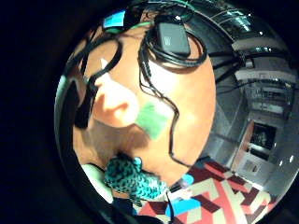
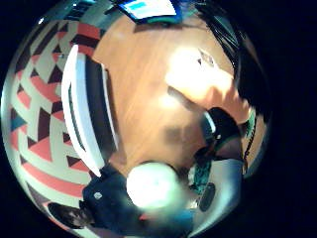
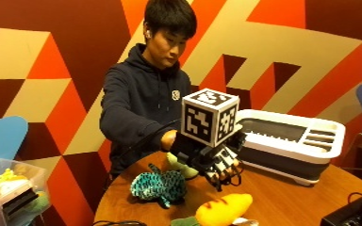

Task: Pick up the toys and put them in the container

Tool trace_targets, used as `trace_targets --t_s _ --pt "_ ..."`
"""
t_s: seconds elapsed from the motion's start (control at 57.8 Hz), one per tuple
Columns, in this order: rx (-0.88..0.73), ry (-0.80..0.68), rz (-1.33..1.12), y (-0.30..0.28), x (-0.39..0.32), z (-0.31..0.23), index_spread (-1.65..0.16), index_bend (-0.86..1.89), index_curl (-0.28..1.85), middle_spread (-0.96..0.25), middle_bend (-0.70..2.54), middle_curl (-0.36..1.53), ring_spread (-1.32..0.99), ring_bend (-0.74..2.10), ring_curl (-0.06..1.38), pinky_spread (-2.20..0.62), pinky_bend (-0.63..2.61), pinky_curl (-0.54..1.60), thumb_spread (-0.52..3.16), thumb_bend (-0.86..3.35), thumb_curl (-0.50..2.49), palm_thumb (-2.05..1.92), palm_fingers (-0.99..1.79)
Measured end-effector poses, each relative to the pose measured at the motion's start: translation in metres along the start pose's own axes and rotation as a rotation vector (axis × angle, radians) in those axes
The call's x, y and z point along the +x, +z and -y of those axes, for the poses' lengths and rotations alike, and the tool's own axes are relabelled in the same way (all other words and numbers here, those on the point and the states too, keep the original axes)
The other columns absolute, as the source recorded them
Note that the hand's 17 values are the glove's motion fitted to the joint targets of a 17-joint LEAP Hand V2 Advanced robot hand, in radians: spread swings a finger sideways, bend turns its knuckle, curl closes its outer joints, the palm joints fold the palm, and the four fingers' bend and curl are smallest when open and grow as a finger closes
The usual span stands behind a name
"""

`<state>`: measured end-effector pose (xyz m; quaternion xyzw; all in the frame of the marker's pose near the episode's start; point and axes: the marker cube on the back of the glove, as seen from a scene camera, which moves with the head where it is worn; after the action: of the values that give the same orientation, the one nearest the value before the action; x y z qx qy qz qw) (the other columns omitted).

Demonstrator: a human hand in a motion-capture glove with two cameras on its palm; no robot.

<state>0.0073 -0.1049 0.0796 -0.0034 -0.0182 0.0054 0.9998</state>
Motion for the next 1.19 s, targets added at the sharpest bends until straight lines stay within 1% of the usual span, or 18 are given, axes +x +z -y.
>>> trace_targets --t_s 0.017,0.069,0.139,0.416,0.641,0.693,0.71,0.744,0.814,0.831,0.848,0.866,0.9,0.918,0.97,1.056,1.125,1.195 --pt "0.013 -0.005 0.004 -0.003 -0.001 -0.001 -0.22 0.28 0.19 -0.16 0.60 0.42 -0.31 0.94 0.36 -0.30 0.76 0.33 1.39 0.26 0.32 0.56 1.20" --pt "0.048 -0.022 0.014 -0.015 -0.004 -0.005 -0.24 0.34 0.23 -0.19 0.70 0.48 -0.35 1.04 0.43 -0.34 0.81 0.38 1.44 0.30 0.34 0.62 1.22" --pt "0.083 -0.049 0.046 -0.033 -0.008 -0.012 -0.25 0.41 0.27 -0.22 0.80 0.54 -0.38 1.12 0.48 -0.38 0.87 0.42 1.47 0.33 0.35 0.67 1.18" --pt "0.198 -0.059 0.065 -0.083 -0.003 -0.039 -0.29 0.59 0.41 -0.28 0.97 0.71 -0.42 1.25 0.58 -0.44 1.01 0.53 1.50 0.35 0.38 0.70 1.03" --pt "0.163 -0.059 0.049 -0.079 0.004 -0.040 -0.31 0.68 0.53 -0.30 0.99 0.79 -0.41 1.29 0.62 -0.44 1.05 0.57 1.48 0.32 0.39 0.68 0.92" --pt "0.126 -0.063 0.054 -0.075 0.004 -0.038 -0.30 0.63 0.55 -0.30 0.94 0.78 -0.40 1.26 0.62 -0.43 1.05 0.57 1.45 0.29 0.39 0.65 0.77" --pt "0.116 -0.064 0.054 -0.073 0.004 -0.037 -0.29 0.56 0.54 -0.29 0.90 0.77 -0.39 1.25 0.62 -0.43 1.04 0.57 1.44 0.28 0.39 0.63 0.64" --pt "0.095 -0.064 0.051 -0.069 0.004 -0.036 -0.28 0.53 0.55 -0.28 0.88 0.77 -0.39 1.25 0.62 -0.43 1.06 0.57 1.43 0.26 0.38 0.61 0.62" --pt "0.041 -0.063 0.044 -0.061 0.004 -0.032 -0.27 0.41 0.53 -0.26 0.77 0.73 -0.38 1.19 0.59 -0.39 1.06 0.55 1.43 0.24 0.38 0.59 0.39" --pt "0.024 -0.062 0.043 -0.059 0.004 -0.031 -0.26 0.40 0.53 -0.25 0.72 0.72 -0.38 1.12 0.57 -0.37 1.05 0.54 1.42 0.23 0.37 0.57 0.25" --pt "0.007 -0.061 0.042 -0.056 0.004 -0.029 -0.26 0.40 0.54 -0.24 0.71 0.71 -0.37 1.11 0.58 -0.36 1.05 0.55 1.42 0.22 0.37 0.56 0.20" --pt "-0.010 -0.059 0.042 -0.054 0.004 -0.028 -0.26 0.43 0.55 -0.22 0.66 0.69 -0.36 1.02 0.55 -0.32 1.03 0.54 1.42 0.21 0.37 0.55 0.07" --pt "-0.040 -0.056 0.043 -0.049 0.004 -0.025 -0.26 0.47 0.56 -0.20 0.61 0.68 -0.33 0.91 0.53 -0.27 1.02 0.54 1.41 0.20 0.37 0.54 -0.04" --pt "-0.051 -0.055 0.043 -0.046 0.005 -0.024 -0.27 0.50 0.55 -0.19 0.56 0.65 -0.30 0.78 0.49 -0.23 1.01 0.53 1.41 0.19 0.36 0.53 -0.17" --pt "-0.077 -0.050 0.042 -0.036 0.005 -0.018 -0.26 0.46 0.51 -0.14 0.43 0.59 -0.23 0.55 0.40 -0.16 0.98 0.49 1.40 0.16 0.35 0.50 -0.34" --pt "-0.114 -0.019 0.045 -0.018 0.009 -0.002 -0.25 0.32 0.48 -0.10 0.29 0.53 -0.16 0.35 0.32 -0.08 0.92 0.45 1.36 0.11 0.33 0.43 -0.33" --pt "-0.180 0.025 0.045 0.001 0.013 0.012 -0.25 0.15 0.43 -0.07 0.17 0.48 -0.11 0.27 0.30 -0.04 0.88 0.43 1.31 0.04 0.31 0.36 -0.33" --pt "-0.260 0.051 -0.015 0.028 0.016 0.020 -0.25 0.07 0.38 -0.05 0.12 0.44 -0.08 0.22 0.28 -0.01 0.86 0.41 1.28 0.00 0.31 0.33 -0.32"
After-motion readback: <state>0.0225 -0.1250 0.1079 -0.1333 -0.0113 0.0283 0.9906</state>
